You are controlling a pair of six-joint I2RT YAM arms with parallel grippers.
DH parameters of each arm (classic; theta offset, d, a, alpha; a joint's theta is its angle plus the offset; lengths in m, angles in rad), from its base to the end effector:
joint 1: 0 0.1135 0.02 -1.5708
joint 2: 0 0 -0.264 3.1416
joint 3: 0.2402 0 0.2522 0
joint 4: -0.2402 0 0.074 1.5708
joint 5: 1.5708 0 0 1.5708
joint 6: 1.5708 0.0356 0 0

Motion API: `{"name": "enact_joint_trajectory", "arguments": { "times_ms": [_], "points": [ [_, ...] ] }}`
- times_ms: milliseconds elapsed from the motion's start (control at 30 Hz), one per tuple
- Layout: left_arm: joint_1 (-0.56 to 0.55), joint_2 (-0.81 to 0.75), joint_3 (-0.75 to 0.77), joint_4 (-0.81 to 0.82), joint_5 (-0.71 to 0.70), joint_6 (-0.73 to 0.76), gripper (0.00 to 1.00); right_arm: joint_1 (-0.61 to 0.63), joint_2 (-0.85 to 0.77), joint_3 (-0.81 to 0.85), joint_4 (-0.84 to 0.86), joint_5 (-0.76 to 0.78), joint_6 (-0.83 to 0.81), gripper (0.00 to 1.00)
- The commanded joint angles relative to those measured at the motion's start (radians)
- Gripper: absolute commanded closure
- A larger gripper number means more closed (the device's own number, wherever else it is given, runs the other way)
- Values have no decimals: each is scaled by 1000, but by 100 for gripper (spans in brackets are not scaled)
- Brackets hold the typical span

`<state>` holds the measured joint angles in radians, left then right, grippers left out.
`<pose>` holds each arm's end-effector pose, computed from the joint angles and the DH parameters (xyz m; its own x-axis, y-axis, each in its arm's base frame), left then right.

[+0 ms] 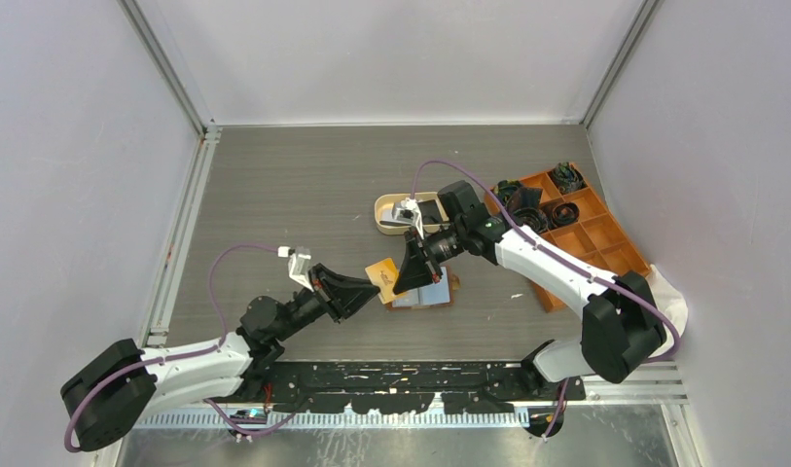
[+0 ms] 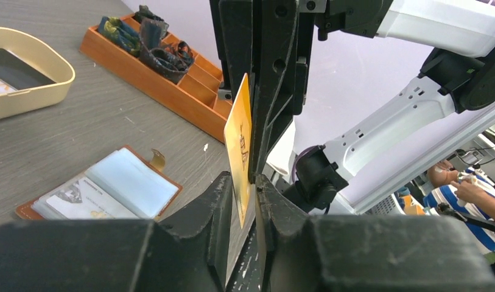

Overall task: Put the credit cards into the card holder
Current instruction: Insert the credit card into the card holder.

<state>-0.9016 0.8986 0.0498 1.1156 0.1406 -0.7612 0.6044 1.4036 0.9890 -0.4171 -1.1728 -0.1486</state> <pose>0.1002 -0.1348 0.2047 -0.4751 -0.5003 -0.7239 0.7358 0.2253 -0.6386 0.2147 0.1882 0.2652 -0.4932 -0.4103 -0.7671 -0.8132 -0.0958 0.5741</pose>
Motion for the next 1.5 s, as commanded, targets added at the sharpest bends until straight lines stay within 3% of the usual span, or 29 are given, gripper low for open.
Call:
{"name": "enact_joint_trajectory", "arguments": {
  "times_ms": [0,267,333,433,533,733,900,1233,1467],
  "points": [
    [-2,-11,45,100,-33,-6,78,-5,-3,7,32,-27,-4,99],
    [-3,17,71,100,-24,-14,78,-6,0,3,23,-22,-22,99],
    [-4,22,73,105,-26,-12,99,-5,2,2,16,-18,-33,99],
    [-3,17,65,82,-47,-11,100,-5,3,19,-50,26,-118,79],
    [7,-54,63,-101,-93,-25,100,-12,-15,77,-287,194,-454,52],
    [29,-334,144,-755,-155,-33,100,-123,-134,-37,-235,466,-702,33],
    [40,-393,156,-862,-150,-79,100,-148,-173,-186,-155,631,-968,15],
    [54,-102,174,-610,15,-117,100,-148,4,-159,-184,771,-1116,19],
    [131,43,217,-521,112,-168,100,-147,126,-105,-210,797,-1147,24]
  ]
}}
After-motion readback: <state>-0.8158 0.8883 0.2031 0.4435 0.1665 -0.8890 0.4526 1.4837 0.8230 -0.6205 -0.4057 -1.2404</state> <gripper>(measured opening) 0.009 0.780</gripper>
